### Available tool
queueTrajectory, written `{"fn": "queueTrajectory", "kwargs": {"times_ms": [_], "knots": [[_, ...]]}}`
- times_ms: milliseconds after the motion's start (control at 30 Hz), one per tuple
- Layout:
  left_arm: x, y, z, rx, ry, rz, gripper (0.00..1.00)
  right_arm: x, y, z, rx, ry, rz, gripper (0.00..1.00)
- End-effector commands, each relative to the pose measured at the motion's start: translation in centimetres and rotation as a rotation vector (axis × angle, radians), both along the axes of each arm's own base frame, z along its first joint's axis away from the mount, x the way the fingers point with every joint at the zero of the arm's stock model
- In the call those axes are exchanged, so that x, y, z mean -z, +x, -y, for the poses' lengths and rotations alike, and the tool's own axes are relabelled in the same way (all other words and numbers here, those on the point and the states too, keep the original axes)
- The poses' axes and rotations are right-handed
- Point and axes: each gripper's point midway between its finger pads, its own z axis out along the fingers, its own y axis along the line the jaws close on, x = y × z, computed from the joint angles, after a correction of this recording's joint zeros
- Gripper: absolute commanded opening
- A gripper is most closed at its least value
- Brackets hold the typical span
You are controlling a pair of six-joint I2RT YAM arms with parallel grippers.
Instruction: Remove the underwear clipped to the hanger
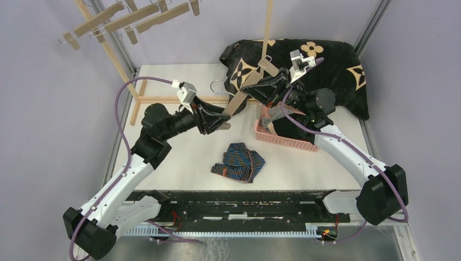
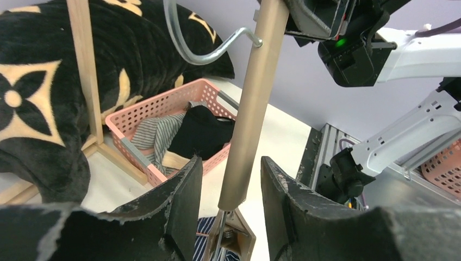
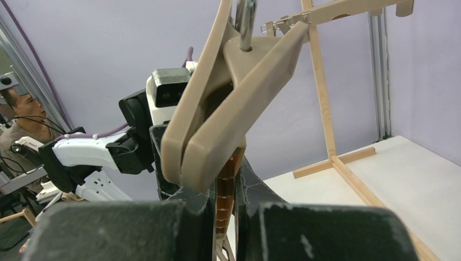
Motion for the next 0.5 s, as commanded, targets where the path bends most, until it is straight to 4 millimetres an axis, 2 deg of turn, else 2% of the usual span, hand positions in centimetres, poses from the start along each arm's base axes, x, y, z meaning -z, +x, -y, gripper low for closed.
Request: {"fn": "queueTrajectory", "kwargs": {"times_ms": [0,67,133,200,300,467], "knots": [[-1.9,-0.6,0.8,0.076,-0.016,0.09,0.5,-3.6,-1.8,0.7,-0.003,0.052,0.112,0.01],[-1.8,-0.6,0.9,0.086,-0.023,0.092,0.49,-3.6,-1.8,0.6,-0.006,0.051,0.112,0.01],[-1.7,-0.6,1.0,0.091,-0.03,0.09,0.43,-3.6,-1.8,0.5,-0.008,0.051,0.11,0.01],[-1.7,-0.6,1.2,0.099,-0.034,0.091,0.33,-3.5,-1.9,0.4,-0.01,0.05,0.109,0.01],[-2.0,-0.6,1.3,0.109,-0.041,0.105,0.05,-3.0,-1.8,0.2,-0.013,0.043,0.102,0.01],[-3.5,-0.8,0.9,0.09,-0.063,0.126,0.03,-2.1,-1.5,0.1,-0.003,0.021,0.083,0.01]]}}
